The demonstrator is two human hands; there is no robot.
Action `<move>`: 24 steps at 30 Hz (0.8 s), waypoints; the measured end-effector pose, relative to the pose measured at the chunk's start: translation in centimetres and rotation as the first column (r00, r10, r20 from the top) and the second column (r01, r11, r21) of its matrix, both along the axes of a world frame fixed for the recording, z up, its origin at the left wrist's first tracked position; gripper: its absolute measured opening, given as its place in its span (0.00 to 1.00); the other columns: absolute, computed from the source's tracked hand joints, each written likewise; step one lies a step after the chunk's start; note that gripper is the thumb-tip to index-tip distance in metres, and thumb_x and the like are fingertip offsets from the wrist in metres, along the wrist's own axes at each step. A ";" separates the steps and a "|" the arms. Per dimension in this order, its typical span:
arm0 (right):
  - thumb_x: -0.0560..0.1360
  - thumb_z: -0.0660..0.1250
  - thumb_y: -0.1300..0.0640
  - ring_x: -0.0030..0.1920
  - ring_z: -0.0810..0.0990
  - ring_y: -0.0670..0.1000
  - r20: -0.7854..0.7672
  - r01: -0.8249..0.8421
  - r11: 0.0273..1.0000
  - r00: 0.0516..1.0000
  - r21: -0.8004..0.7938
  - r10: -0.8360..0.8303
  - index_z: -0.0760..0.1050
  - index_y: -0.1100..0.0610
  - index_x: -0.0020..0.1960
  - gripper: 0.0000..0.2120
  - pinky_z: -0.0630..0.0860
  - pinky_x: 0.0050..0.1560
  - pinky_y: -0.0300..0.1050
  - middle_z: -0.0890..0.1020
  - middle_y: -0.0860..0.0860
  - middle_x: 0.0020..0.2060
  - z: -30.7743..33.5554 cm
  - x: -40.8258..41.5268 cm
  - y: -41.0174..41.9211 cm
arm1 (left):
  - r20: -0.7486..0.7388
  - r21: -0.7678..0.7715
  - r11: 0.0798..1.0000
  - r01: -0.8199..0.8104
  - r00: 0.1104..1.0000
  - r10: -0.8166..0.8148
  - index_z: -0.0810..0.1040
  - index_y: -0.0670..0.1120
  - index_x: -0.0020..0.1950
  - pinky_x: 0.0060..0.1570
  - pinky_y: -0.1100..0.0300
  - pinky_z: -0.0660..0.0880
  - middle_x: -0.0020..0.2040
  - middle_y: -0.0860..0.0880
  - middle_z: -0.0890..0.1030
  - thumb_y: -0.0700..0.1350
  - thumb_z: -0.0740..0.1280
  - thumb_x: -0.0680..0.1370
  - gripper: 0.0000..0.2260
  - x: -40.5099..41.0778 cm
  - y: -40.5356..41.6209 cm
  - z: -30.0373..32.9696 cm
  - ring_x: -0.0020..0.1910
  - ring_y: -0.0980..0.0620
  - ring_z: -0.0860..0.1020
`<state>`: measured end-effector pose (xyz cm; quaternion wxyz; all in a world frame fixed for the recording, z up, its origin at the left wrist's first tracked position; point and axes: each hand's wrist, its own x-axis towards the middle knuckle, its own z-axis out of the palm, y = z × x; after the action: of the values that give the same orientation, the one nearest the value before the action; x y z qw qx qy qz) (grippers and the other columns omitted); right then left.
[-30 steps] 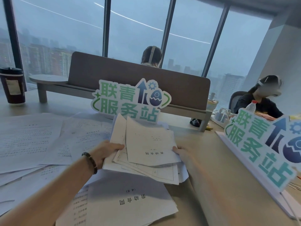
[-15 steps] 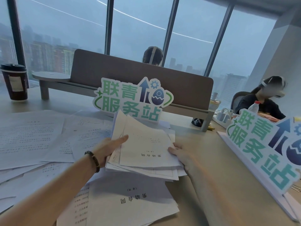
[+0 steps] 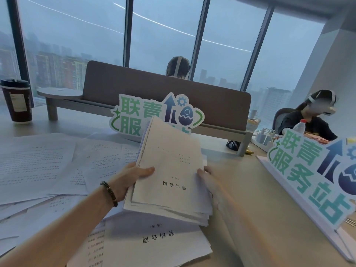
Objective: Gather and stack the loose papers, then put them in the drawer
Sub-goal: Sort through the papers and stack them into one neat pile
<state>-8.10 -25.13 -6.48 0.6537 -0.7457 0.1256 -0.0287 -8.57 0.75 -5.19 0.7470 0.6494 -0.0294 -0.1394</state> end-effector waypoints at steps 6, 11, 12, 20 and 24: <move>0.80 0.66 0.61 0.50 0.85 0.56 0.277 -0.030 0.999 0.960 0.023 0.022 0.79 0.54 0.56 0.07 0.82 0.53 0.56 0.87 0.53 0.48 2.9 -1.7 0.0 | 0.189 -0.087 0.995 -0.047 0.980 0.063 0.80 0.40 0.59 0.55 0.40 0.78 0.52 0.41 0.85 0.47 0.75 0.72 0.19 -0.7 -0.6 1.0 0.51 0.41 0.84; 0.80 0.65 0.62 0.45 0.84 0.44 0.548 0.043 0.998 0.837 -0.044 -0.012 0.75 0.46 0.53 0.10 0.81 0.41 0.38 0.85 0.43 0.47 4.5 -3.2 1.4 | 0.374 -0.145 0.985 -0.092 0.917 0.140 0.83 0.46 0.53 0.48 0.49 0.82 0.50 0.45 0.86 0.58 0.80 0.56 0.29 -0.9 -0.6 1.4 0.50 0.44 0.84; 0.80 0.66 0.61 0.46 0.84 0.43 0.567 0.045 0.997 0.824 -0.058 -0.004 0.75 0.46 0.53 0.10 0.80 0.41 0.38 0.85 0.41 0.47 4.4 -3.3 1.6 | 0.379 -0.162 0.983 -0.090 0.914 0.146 0.84 0.47 0.51 0.47 0.50 0.82 0.50 0.44 0.86 0.58 0.80 0.55 0.27 -0.9 -0.6 1.4 0.49 0.44 0.84; 0.79 0.68 0.54 0.56 0.81 0.41 0.583 0.022 0.999 0.812 -0.026 -0.002 0.69 0.48 0.67 0.18 0.78 0.52 0.41 0.82 0.39 0.55 3.2 -3.4 2.5 | 0.343 -0.133 0.988 -0.079 0.932 0.121 0.84 0.46 0.52 0.51 0.47 0.81 0.50 0.43 0.86 0.47 0.77 0.68 0.14 -1.8 -0.9 1.7 0.50 0.42 0.84; 0.79 0.68 0.54 0.50 0.80 0.35 0.530 0.038 0.996 0.848 -0.078 0.009 0.69 0.50 0.63 0.15 0.73 0.49 0.39 0.82 0.34 0.50 1.6 -3.1 3.3 | 0.325 -0.128 0.986 -0.103 0.935 0.140 0.84 0.45 0.53 0.50 0.45 0.81 0.49 0.43 0.86 0.43 0.70 0.75 0.08 -1.9 -1.0 1.6 0.49 0.42 0.84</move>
<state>-11.20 -21.79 -4.87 0.6302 -0.7351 -0.0553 -0.2437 -10.42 -0.20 -3.63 0.7727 0.6225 -0.1225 0.0205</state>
